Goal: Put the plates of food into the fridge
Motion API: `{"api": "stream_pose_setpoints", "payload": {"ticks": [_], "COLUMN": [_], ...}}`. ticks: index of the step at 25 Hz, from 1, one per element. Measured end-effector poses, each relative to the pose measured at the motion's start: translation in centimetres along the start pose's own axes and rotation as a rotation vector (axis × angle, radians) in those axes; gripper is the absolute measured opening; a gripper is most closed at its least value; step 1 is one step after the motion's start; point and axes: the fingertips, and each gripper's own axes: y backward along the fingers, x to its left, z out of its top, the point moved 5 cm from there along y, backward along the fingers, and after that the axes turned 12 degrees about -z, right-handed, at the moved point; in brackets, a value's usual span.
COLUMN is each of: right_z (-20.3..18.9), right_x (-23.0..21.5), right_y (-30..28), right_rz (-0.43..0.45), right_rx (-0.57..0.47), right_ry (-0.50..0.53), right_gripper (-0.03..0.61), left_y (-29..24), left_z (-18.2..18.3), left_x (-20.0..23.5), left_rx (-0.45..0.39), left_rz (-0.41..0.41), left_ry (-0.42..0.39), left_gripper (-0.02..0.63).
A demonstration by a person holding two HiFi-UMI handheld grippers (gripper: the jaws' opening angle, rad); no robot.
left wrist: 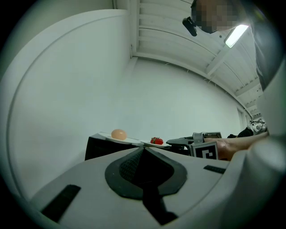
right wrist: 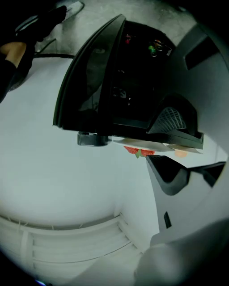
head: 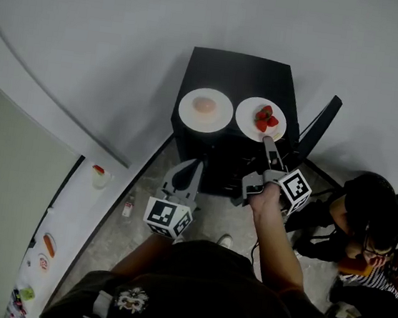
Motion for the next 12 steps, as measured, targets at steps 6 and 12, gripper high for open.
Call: {"api": "stream_pose_setpoints", "payload": {"ticks": [6,12], "right_z": [-0.5,-0.8], "right_x": [1.9,2.3], "right_y": [0.6,1.2], "right_rz": [-0.006,-0.007], "right_rx": [0.006,0.004], "right_ry": [-0.054,-0.117], "right_gripper": [0.139,0.063], "left_y": [1.4,2.1], "left_z": [0.8,1.0], "left_x": [-1.0,-1.8], "left_rx": [-0.013,-0.013], "left_rz": [-0.005,-0.014], "left_ry": [0.020,0.011], "left_gripper": [0.023,0.023]}}
